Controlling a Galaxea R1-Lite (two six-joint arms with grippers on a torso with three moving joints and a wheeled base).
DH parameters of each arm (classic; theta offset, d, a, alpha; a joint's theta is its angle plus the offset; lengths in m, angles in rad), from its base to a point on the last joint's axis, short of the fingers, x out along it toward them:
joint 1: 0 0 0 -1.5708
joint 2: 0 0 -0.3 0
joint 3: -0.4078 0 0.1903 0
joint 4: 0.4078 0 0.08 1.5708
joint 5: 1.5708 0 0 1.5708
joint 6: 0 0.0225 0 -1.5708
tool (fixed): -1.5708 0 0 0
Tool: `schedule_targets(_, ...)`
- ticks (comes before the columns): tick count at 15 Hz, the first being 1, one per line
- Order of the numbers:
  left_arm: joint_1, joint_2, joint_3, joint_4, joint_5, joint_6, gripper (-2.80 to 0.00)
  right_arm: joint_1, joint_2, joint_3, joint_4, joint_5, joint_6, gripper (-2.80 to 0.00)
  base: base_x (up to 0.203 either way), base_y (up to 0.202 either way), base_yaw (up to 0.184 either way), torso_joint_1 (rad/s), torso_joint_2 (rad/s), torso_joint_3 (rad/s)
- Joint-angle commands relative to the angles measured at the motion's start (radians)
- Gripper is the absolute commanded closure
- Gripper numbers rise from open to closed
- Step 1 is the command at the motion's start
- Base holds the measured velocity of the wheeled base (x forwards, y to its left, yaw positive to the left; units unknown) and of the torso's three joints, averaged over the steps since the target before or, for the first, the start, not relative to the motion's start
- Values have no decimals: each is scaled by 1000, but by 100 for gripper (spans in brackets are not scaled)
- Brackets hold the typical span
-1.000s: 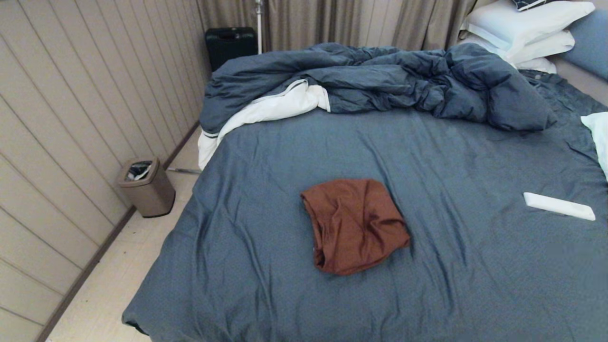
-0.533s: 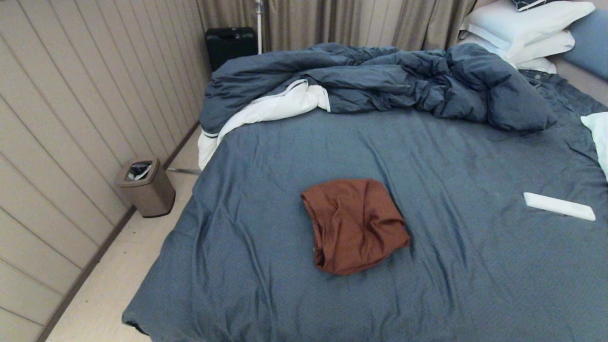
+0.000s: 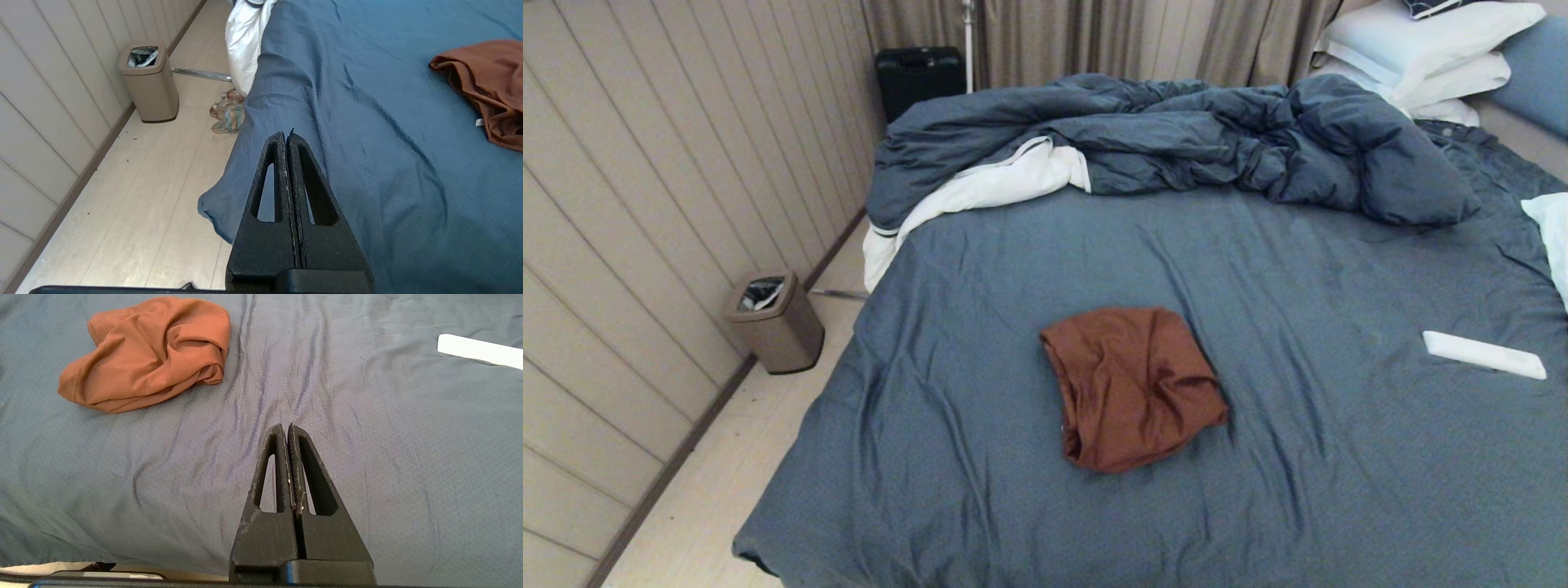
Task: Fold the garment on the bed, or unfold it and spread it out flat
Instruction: Unford the brown shorts
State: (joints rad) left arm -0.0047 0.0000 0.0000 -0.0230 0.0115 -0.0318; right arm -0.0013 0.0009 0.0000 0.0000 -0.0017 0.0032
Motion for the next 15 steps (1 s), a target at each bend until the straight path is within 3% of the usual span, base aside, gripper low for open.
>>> schedule_targets(1, 0, 3, 0, 0, 1, 0, 0, 1, 2, 0, 0, 0, 1, 0, 0, 0, 0, 0, 0, 0)
schedule_targets(15, 0, 3, -1, -1, 1, 2, 0, 0, 2, 0, 0, 0, 0, 0, 0, 0, 0, 0, 0, 0)
